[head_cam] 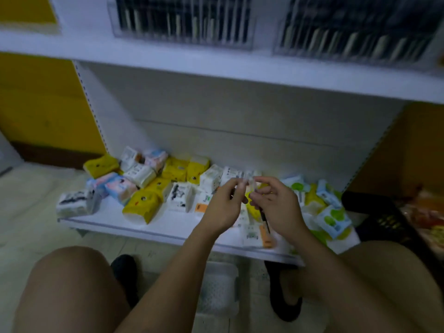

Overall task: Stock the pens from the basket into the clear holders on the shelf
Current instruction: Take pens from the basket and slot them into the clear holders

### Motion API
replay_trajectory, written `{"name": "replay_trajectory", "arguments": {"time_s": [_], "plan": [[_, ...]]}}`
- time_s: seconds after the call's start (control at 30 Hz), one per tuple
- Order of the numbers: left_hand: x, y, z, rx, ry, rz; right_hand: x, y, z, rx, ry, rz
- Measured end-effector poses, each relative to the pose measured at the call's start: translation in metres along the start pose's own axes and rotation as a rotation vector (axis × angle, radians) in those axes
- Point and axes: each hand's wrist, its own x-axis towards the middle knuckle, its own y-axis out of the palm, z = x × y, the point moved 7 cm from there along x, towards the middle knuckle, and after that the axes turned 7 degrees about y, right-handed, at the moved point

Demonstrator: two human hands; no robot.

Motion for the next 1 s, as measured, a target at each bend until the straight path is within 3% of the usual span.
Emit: {"name": "replay_trajectory", "arguments": {"time_s": [0.3, 0.53, 1.0], "plan": [[0.044, 0.024, -0.149, -0.004, 0.244, 0.020, -0.015, -0.123, 0.097, -0.084, -0.199, -0.285], [0.078, 0.043, -0.268, 0.038, 0.462, 0.071, -0.019, -0.204, 0.176, -0.013, -0.332, -0.350], [0.202, 0.107, -0.419, 0.156, 0.745, -0.018, 0.058, -0.360, 0.266, -0.056, -0.504, -0.606]]}}
